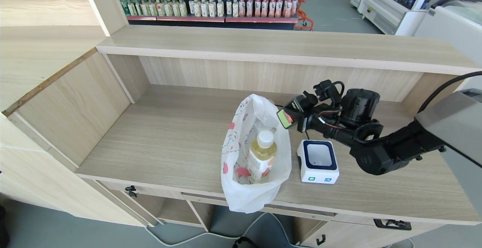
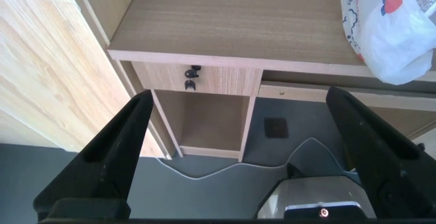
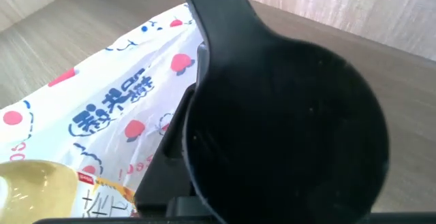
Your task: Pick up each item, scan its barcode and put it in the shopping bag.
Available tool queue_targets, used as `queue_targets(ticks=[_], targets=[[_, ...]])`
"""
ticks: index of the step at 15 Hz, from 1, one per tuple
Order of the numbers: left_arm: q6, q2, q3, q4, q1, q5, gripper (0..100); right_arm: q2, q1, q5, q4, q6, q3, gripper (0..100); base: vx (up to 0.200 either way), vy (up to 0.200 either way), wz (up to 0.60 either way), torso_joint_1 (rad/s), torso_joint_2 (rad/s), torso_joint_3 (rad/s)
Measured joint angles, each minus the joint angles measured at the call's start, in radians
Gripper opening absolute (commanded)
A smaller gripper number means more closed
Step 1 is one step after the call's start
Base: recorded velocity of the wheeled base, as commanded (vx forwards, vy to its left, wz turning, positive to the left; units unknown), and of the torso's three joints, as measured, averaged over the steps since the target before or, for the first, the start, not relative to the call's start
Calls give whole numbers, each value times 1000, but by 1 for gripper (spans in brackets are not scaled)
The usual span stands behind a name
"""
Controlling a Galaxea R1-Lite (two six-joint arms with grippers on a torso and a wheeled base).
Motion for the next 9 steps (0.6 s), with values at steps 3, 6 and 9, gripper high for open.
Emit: queue_targets(ticks=[3,6,9], targets=[[0,0,0,0,0,0,100,29,2,10,-29,-5,3,0,0,0,0,0,0,0],[0,0,0,0,0,0,100,61,15,34,-54,-31,10,0,0,0,0,0,0,0],[0,0,0,0,0,0,100,97,32,48,-76,-44,11,0,0,0,0,0,0,0]])
